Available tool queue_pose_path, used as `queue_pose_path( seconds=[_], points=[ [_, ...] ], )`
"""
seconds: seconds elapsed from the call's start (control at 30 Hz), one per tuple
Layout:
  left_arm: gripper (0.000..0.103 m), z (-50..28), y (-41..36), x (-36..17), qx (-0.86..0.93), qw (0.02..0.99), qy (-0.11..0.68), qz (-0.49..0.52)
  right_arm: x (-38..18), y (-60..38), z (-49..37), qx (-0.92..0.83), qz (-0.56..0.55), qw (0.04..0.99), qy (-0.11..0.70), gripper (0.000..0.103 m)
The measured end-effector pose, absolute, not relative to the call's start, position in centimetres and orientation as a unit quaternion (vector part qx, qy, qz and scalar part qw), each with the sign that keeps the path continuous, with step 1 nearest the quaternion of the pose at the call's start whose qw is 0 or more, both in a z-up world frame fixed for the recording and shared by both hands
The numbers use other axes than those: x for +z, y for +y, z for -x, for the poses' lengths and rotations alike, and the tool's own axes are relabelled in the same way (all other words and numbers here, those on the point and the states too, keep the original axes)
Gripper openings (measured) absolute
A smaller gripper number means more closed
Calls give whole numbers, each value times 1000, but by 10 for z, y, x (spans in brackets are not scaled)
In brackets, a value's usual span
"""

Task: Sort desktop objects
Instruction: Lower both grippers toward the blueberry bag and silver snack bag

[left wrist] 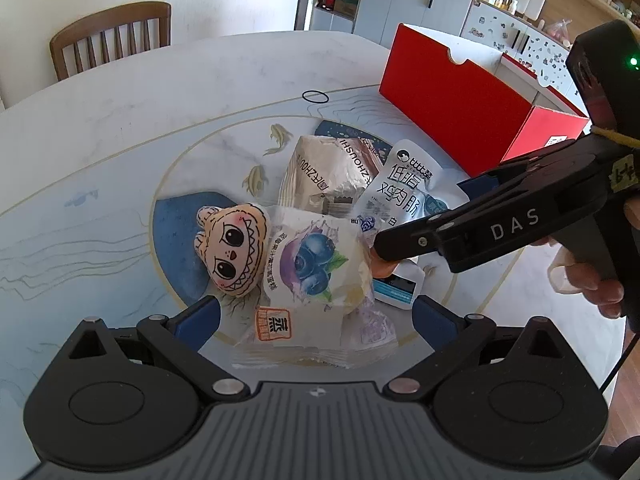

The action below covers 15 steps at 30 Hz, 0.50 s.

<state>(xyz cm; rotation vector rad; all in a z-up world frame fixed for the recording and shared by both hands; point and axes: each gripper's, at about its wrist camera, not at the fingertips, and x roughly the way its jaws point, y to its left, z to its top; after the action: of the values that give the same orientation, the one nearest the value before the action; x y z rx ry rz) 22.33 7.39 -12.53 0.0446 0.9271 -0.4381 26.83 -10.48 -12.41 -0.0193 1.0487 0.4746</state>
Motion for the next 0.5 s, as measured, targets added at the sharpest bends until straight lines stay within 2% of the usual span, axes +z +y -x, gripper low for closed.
queue_pose_path(
  seconds=[0.07, 0.33, 0.43, 0.5],
  points=[
    [103, -224, 75, -126, -210, 870, 446, -19, -126, -104, -270, 222, 9, 838, 498, 97],
    [102, -227, 74, -128, -216, 868, 447, -14, -127, -104, -277, 224, 7, 839, 496, 98],
    [101, -227, 73, -128, -219, 867, 447, -13, -126, -105, -278, 222, 5, 842, 492, 95],
    [98, -227, 72, -128, -220, 867, 446, -13, -125, -105, -278, 224, 6, 843, 489, 90]
  ],
)
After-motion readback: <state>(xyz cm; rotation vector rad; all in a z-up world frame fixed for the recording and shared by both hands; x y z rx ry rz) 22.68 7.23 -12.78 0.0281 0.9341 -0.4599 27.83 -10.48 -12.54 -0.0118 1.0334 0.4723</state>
